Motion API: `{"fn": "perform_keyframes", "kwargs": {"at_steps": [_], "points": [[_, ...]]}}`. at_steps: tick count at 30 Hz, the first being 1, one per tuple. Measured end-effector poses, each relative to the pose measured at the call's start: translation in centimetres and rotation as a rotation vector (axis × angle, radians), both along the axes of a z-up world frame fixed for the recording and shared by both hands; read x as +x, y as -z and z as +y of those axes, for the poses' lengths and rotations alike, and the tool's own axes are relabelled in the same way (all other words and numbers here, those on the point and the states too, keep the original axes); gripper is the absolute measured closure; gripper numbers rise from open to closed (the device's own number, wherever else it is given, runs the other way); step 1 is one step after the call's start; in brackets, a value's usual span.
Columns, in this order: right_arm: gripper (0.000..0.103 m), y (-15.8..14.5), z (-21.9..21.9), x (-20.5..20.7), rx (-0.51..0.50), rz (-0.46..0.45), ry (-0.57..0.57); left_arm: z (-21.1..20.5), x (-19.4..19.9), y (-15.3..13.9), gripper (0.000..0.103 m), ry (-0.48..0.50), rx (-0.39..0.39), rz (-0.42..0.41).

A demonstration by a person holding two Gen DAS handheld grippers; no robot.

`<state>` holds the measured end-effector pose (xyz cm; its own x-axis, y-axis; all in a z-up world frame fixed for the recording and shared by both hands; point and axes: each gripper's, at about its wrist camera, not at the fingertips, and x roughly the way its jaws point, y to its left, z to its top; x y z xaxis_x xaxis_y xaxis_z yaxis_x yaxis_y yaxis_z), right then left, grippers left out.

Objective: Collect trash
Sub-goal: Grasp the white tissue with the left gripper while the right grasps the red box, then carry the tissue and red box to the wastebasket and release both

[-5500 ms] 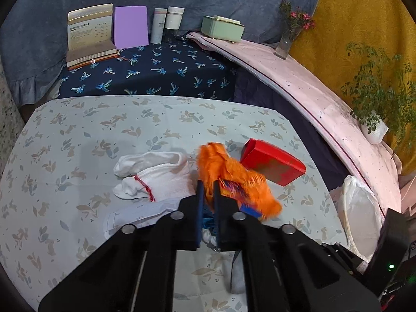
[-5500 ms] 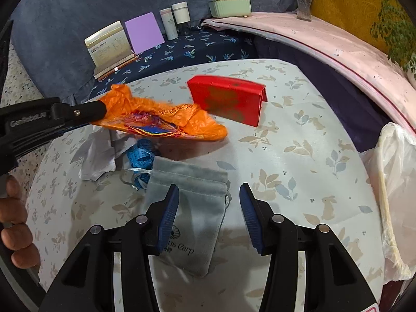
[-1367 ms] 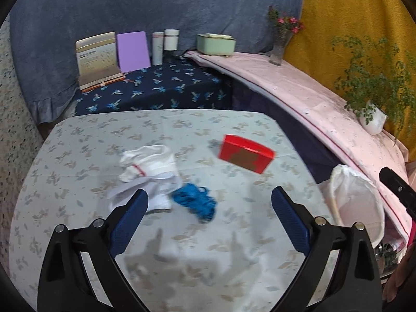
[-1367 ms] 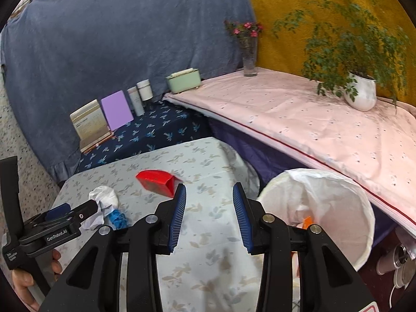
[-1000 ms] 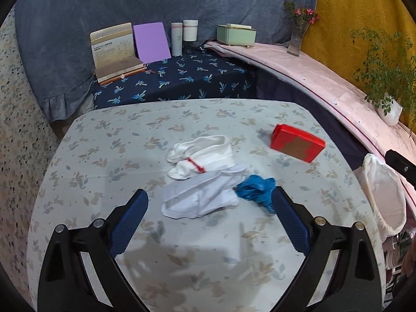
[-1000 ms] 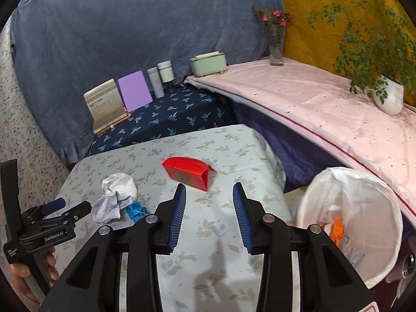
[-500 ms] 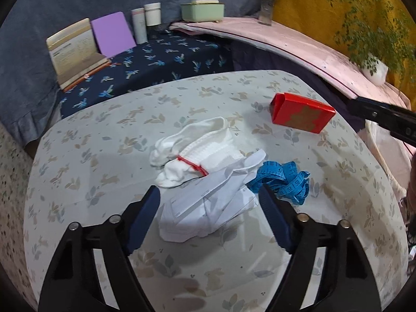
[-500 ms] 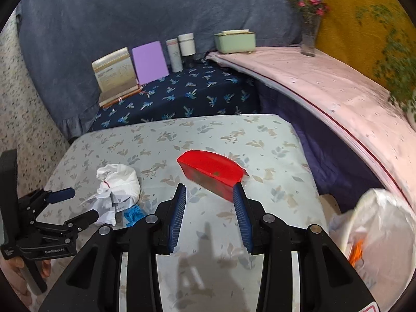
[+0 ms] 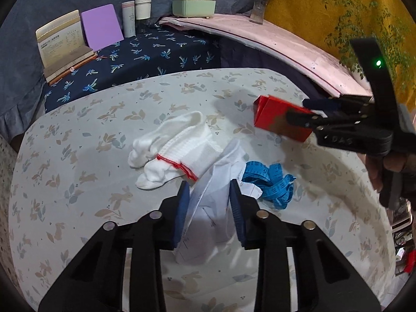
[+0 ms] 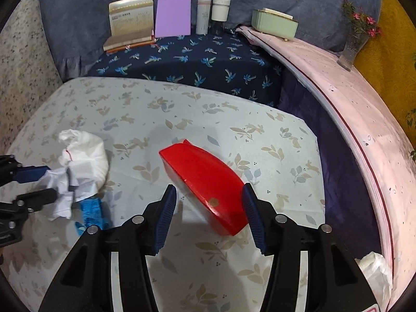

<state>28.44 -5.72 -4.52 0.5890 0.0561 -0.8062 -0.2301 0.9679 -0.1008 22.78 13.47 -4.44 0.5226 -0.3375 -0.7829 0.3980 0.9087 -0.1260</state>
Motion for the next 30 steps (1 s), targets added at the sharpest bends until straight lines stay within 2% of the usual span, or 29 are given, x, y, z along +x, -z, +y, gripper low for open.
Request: {"fn": "perform_keyframes", "kwargs": {"at_steps": [1, 3, 5, 13, 14, 20, 30], "points": [[0.056, 0.3, 0.1, 0.1, 0.0, 0.009, 0.0, -0.1, -0.1, -0.1, 0.076, -0.004, -0.006, 0.002], [0.071, 0.5, 0.2, 0.0, 0.009, 0.014, 0.003, -0.2, -0.4, -0.3, 0.076, -0.017, -0.02, 0.002], [0.08, 0.6, 0.2, -0.4, 0.024, 0.016, 0.006, -0.5, -0.7, -0.5, 0.076, -0.028, -0.038, 0.001], [0.091, -1.5, -1.0, -4.3, 0.15, -0.041, 0.076, -2.4, -2.2, -2.3, 0.077, -0.056, -0.115, -0.01], [0.095, -2.0, -1.3, -4.9, 0.16, -0.052, 0.088, -2.6, -2.4, -2.5, 0.077, -0.058, -0.122, -0.013], [0.099, -5.0, -3.7, -8.6, 0.244, -0.125, 0.166, -4.9, -3.8, -4.7, 0.077, -0.055, -0.156, -0.042], [0.099, -8.9, -8.2, -14.1, 0.308, -0.221, 0.251, -10.1, -6.1, -7.8, 0.077, 0.009, -0.204, -0.061]]}}
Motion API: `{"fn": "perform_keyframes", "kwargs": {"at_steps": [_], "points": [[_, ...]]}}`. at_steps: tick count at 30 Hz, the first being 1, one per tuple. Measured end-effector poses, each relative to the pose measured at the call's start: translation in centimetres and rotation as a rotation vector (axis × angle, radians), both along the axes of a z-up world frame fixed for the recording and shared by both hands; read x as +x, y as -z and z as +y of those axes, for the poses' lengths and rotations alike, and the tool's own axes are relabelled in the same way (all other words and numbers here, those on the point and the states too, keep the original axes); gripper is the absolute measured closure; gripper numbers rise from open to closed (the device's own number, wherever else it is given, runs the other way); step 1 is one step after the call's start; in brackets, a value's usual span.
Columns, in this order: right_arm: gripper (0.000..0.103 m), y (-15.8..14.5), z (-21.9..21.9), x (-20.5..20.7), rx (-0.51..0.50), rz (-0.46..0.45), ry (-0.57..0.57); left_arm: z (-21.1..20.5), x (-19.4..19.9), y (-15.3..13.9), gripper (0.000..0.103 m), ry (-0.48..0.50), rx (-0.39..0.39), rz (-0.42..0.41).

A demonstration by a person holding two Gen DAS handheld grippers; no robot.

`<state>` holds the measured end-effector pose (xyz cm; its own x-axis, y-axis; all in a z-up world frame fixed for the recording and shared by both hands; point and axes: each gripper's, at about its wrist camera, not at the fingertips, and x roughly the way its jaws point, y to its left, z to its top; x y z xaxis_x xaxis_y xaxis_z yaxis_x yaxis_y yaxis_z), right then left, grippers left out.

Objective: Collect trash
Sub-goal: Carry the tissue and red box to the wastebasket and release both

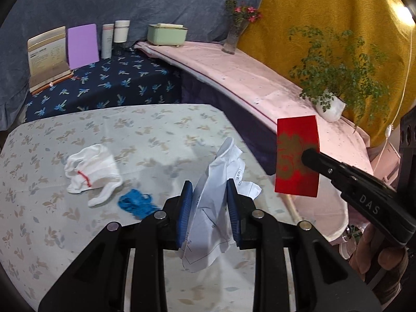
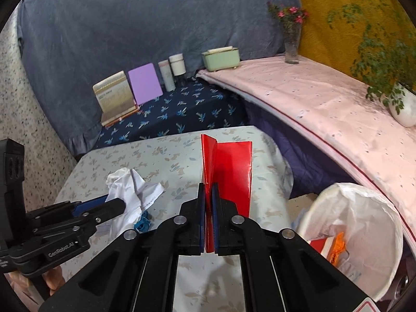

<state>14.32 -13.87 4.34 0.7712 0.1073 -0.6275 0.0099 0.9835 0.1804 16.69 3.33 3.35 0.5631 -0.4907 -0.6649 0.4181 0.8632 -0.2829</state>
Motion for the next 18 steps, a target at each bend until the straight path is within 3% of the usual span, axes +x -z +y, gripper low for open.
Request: {"fn": "perform_keyframes", "kwargs": {"at_steps": [18], "points": [[0.099, -1.6, -10.9, -10.4, 0.076, -0.064, 0.245, -12.3, -5.9, -2.6, 0.077, 0.197, 0.002, -0.051]]}}
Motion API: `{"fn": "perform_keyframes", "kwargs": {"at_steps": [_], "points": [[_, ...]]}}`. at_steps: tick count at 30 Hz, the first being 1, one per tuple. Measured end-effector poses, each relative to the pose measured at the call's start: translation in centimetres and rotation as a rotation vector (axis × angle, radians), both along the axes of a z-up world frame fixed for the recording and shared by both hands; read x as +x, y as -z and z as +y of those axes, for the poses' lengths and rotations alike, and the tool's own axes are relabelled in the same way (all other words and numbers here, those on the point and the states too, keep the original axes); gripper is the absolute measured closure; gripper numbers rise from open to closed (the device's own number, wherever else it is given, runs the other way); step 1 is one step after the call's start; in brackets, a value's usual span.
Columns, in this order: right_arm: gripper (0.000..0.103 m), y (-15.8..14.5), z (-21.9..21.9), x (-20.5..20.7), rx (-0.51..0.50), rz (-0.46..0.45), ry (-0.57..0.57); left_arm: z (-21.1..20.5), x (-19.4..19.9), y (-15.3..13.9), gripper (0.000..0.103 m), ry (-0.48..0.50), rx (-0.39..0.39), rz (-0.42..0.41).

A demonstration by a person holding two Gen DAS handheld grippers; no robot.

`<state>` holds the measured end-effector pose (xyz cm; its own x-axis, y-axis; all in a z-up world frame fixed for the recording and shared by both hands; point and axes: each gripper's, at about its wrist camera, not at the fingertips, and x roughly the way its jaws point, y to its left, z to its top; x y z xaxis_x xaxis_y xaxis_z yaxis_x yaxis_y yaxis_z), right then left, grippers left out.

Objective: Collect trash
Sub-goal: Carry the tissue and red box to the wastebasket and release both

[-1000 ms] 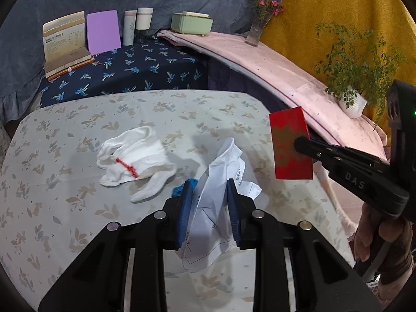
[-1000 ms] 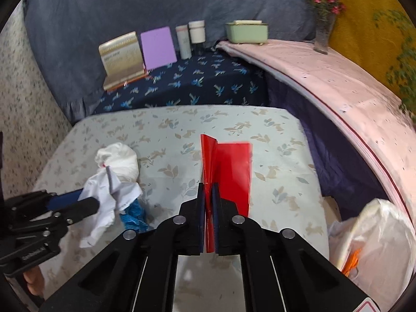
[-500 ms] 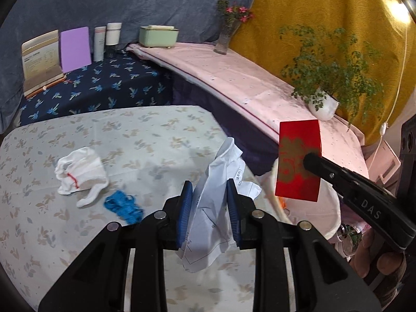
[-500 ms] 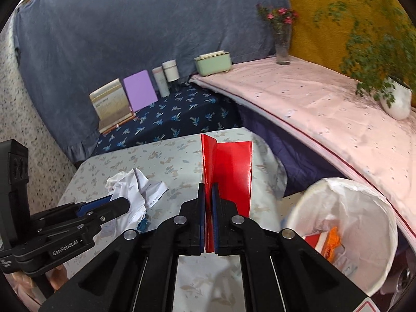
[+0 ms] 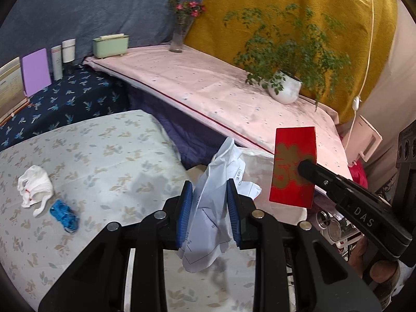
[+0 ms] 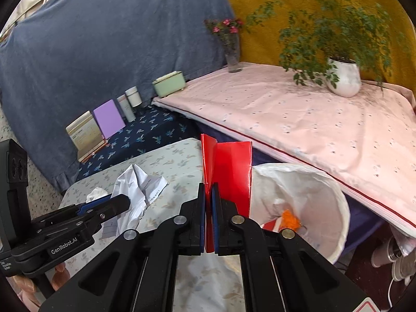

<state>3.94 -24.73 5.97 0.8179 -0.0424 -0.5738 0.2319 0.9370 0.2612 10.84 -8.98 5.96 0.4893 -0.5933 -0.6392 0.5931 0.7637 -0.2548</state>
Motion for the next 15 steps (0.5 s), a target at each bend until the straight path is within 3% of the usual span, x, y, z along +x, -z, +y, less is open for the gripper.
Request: {"fn": "perform_keyframes", "kwargs": {"at_steps": [15], "points": [[0.098, 1.7, -4.6, -3.2, 0.03, 0.007, 0.102, -5.9, -1.1, 0.9, 0.077, 0.072, 0.029, 0.017]]}}
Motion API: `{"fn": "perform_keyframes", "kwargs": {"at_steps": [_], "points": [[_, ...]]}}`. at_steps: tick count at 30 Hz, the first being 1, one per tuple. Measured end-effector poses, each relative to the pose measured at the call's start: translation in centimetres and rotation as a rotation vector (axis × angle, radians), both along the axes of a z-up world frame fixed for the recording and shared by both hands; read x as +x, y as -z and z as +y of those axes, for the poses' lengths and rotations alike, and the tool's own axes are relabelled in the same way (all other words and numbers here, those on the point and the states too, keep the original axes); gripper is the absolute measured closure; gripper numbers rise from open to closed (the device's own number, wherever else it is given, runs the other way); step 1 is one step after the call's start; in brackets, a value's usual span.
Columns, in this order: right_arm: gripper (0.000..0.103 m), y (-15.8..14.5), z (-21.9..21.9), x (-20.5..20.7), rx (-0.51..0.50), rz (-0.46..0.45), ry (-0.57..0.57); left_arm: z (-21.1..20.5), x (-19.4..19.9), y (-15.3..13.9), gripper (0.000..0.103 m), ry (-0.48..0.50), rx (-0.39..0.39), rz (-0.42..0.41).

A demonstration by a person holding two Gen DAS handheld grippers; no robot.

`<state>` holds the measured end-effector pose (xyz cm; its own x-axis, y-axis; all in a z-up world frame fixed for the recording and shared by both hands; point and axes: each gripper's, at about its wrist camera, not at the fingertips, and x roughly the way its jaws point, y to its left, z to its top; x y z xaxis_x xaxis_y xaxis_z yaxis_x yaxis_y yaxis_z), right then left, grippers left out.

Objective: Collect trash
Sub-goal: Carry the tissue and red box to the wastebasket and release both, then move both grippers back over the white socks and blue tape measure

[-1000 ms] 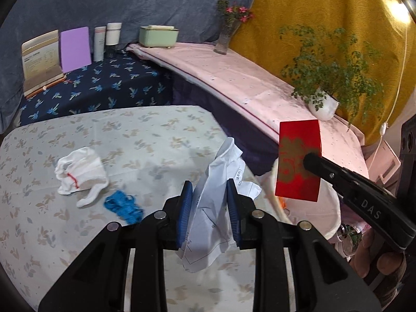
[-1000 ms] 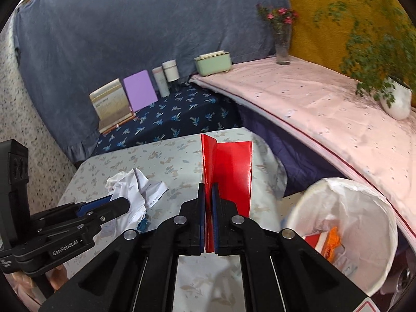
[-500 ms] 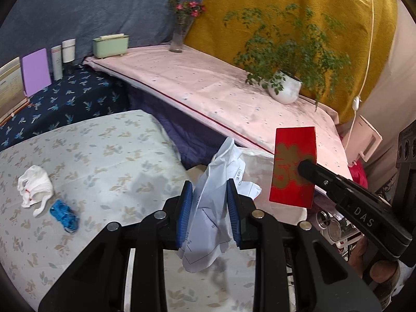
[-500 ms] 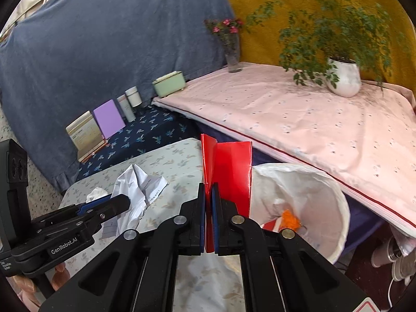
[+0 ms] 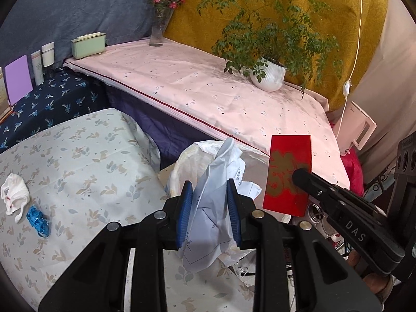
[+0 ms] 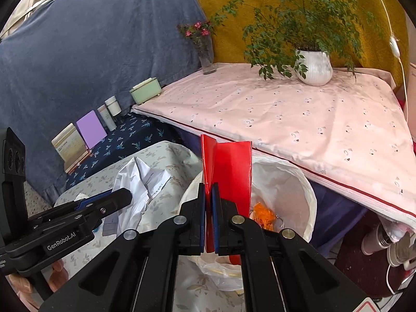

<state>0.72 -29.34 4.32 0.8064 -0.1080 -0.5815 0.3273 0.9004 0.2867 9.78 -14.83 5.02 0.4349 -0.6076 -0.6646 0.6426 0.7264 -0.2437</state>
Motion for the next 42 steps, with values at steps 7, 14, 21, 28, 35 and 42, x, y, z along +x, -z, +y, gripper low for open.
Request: {"fn": "perform_keyframes", "kwargs": {"at_steps": [7, 14, 21, 28, 35, 42], "points": [[0.098, 0.9, -1.3, -0.3, 0.017, 0.009, 0.019, -1.5, 0.3, 0.6, 0.077, 0.015, 0.008, 0.012], [0.095, 1.6, -2.1, -0.1, 0.028, 0.026, 0.033, -3.1, 0.5, 1.1, 0.075, 0.026, 0.005, 0.014], [0.072, 1.6, -2.2, -0.1, 0.011, 0.014, 0.059, -3.3, 0.8, 0.9, 0.039, -0.02, -0.01, -0.008], [0.066, 0.8, -2.2, -0.3, 0.007, -0.009, 0.062, -2.5, 0.9, 0.5, 0.037, -0.035, -0.008, -0.024], [0.065, 0.2, -1.2, -0.2, -0.011, -0.013, 0.043, -1.4, 0.9, 0.2, 0.037, -0.053, -0.009, -0.039], [0.064, -0.2, -0.3, 0.0, -0.023, -0.014, 0.029, -0.1, 1.0, -0.1, 0.037, -0.076, -0.016, -0.042]]}}
